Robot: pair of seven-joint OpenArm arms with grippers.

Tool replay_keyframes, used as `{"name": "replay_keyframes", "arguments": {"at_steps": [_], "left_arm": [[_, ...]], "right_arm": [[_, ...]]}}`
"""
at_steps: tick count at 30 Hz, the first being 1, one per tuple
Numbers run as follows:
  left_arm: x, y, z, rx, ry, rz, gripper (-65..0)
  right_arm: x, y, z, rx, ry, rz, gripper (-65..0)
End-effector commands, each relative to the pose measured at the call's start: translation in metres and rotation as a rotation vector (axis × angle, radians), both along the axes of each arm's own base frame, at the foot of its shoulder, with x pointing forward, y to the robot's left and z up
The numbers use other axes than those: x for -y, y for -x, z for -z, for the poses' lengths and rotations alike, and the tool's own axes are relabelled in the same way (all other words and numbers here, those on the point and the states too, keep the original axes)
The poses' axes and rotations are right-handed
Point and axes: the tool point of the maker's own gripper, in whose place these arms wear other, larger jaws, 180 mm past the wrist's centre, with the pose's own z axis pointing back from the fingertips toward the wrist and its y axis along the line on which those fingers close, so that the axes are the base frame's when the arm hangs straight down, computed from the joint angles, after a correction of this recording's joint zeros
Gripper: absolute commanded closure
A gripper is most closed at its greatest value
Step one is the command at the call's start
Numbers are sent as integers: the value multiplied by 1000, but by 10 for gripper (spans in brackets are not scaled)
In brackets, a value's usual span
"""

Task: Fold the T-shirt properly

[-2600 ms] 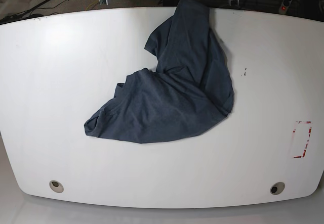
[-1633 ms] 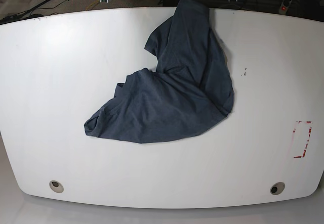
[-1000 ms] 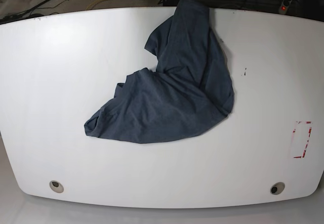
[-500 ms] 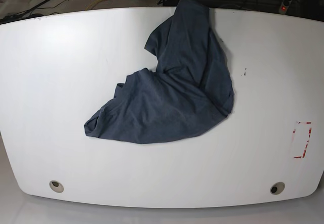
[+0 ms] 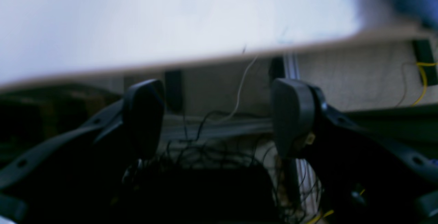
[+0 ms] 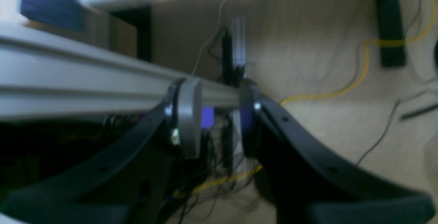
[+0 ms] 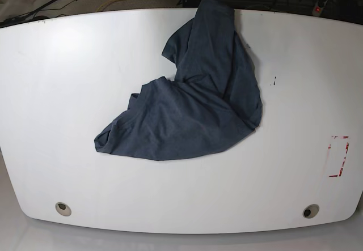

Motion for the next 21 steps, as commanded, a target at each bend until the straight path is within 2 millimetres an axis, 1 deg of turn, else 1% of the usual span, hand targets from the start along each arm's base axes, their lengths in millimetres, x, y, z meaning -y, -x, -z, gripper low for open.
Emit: {"name": "replay_keyframes", "arguments": {"at_steps": [1,2,4,6,9,10,12,14,16,19,21], "left_arm": [[3,-5,-12,32,5,10,-446],[2,-6,-14,37,1,9,-447],[1,-10,-15,48,-2,7,-449],[1,-16,-15,67,-1,6,-450],[1,-22,-16,82,-1,6,-451],[2,-23,-16,87,0,6,-451],[2,-29,-16,102,1,6,-454],[2,-31,-16,106,1,5,-460],[3,-33,-16,112,4,6,-507],[4,-35,-16,118,4,5,-572],[4,-38,-17,127,4,5,-592]], "right_arm": [[1,-21,-23,83,10,-3,-174],[-1,-27,-29,106,8,0,-174],[0,-33,-34,127,14,1,-174],[4,-48,-41,176,28,-1,-174],[6,-64,-43,222,36,-2,-176],[8,-73,-44,248,43,-4,-176],[11,-89,-41,262,56,-19,-178],[13,-102,-38,265,70,-32,-178],[15,-122,-35,276,82,-47,-178],[6,-144,-32,284,66,-106,-179],[1,-156,-31,283,63,-141,-179]]}}
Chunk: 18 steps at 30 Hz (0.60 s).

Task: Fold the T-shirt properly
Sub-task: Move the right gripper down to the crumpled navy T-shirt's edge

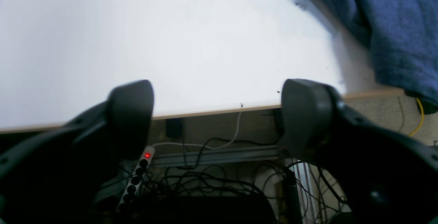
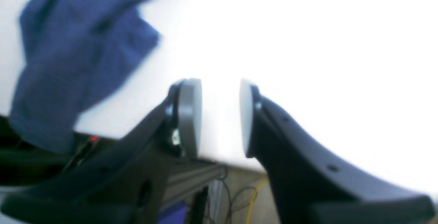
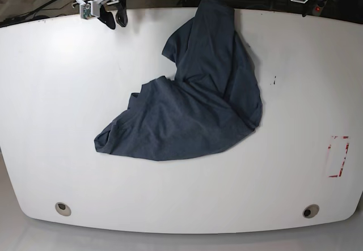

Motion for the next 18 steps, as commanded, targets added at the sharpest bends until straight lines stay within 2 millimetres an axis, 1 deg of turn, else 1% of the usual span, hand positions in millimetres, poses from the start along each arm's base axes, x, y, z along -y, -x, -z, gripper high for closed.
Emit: {"name": "replay_keyframes", "arguments": {"at_steps": [1,5,7,8,11,13,14,16,18], "left_arm": [[0,-6,-8,40,-4,2,-596],[2,-13,-10,64,5,-17,-594],[2,-18,-11,83,9,-37,-593],[3,-21,-11,92,13,-47,-593],[4,-27,-12,111,20,-61,-593],[5,-29,-12,119,21,-63,-593],[5,-31,-13,123,21,-61,-593],[6,-32,-12,126,24,-60,-593],[7,-33,-13,129,25,-60,-593]], "right_arm": [[-6,-19,-5,15,1,-51,-179],[-18,-42,-1,-18,21,-144,-181],[-22,-50,2,-41,37,-182,-187],[-24,-55,4,-61,50,-206,-209],[-32,-72,1,-80,17,-219,-312],[-24,-85,-4,-83,6,-200,-377],[-21,-92,-7,-81,-1,-194,-400],[-16,-104,-10,-93,-24,-181,-422],[-11,-115,-9,-108,-52,-169,-423]]}}
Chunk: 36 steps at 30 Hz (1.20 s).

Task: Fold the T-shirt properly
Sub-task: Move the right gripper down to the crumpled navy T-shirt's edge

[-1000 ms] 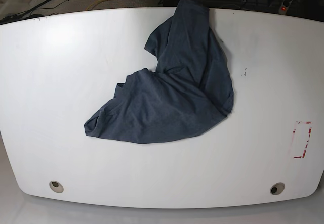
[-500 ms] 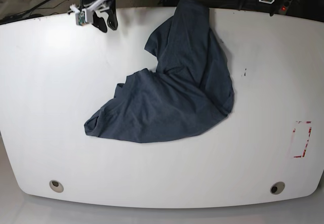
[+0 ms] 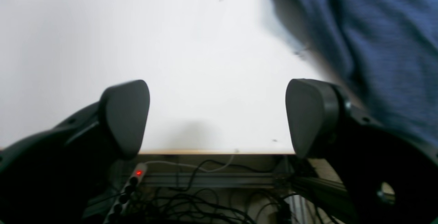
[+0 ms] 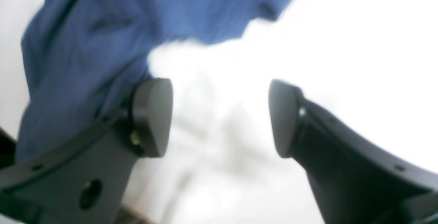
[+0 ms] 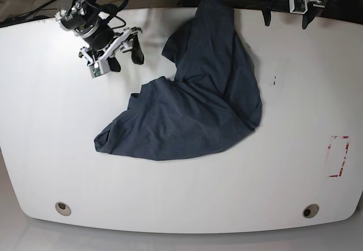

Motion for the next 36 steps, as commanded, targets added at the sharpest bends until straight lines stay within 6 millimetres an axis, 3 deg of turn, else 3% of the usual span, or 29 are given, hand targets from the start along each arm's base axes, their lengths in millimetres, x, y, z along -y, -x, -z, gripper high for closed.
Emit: {"name": "replay_keyframes", "arguments": {"at_steps": [1,6,12,24,36], "left_arm": [[2,-5,-8,39,3,10,-593],[1,-13,-11,63,-1,9,-593],[1,-22,-14,89,-4,10,-593],[1,-34,-18,123,-4,17,-593],[0,-40,-21,138,-8,16,-593]], "right_arm": [[12,-21,-6,2,-45,28,-423],[34,-44,9,-75,-128,98,-423],[31,-55,27,-131,-187,109,-423],[-4,-62,55,-218,-254,115,-422],[-45,-81,46,-193,-248,47,-422]]}}
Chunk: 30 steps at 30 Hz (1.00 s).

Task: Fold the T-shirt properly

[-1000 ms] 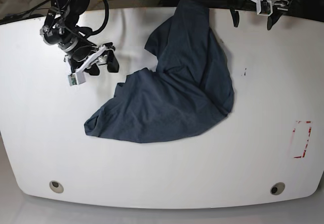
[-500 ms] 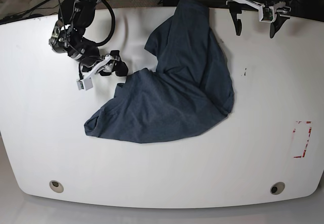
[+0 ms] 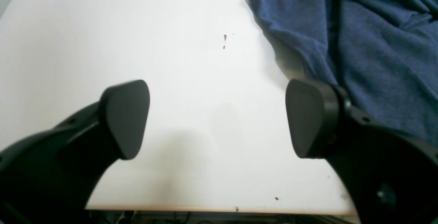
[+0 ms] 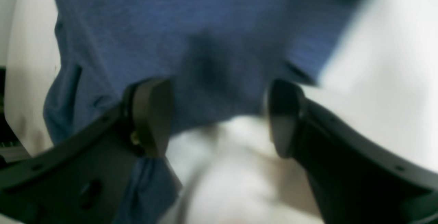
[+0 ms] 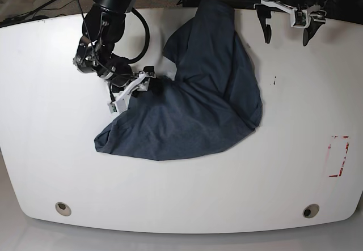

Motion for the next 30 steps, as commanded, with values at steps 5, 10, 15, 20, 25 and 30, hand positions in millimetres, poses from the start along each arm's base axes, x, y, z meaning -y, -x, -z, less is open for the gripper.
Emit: {"name": "replay_keyframes", "arguments": {"at_steps": [5,10,15,20,25,30], "left_arm": [[-1,-1,-9,32,-8,6,-593],[0,-1,-9,32,-7,7,-593],[0,-1,-8,32,-5,8,-593],[1,-2,-9,33,-4,10,-593],[11,-7,-9,45,17,33,-593],[30,-6,6,-37,53,82,-593]], "right_arm": [[-7,-11,-3,24,-31,9,-422],[-16,-12,15,-22,-83,17,-355],[-18,-17,14,-3,-100,32,-184],[-18,-17,13,-1,-102,33,-98],[-16,-17,10,10,-93,35,-86],[-5,-21,-11,85,-42,36,-13]]}}
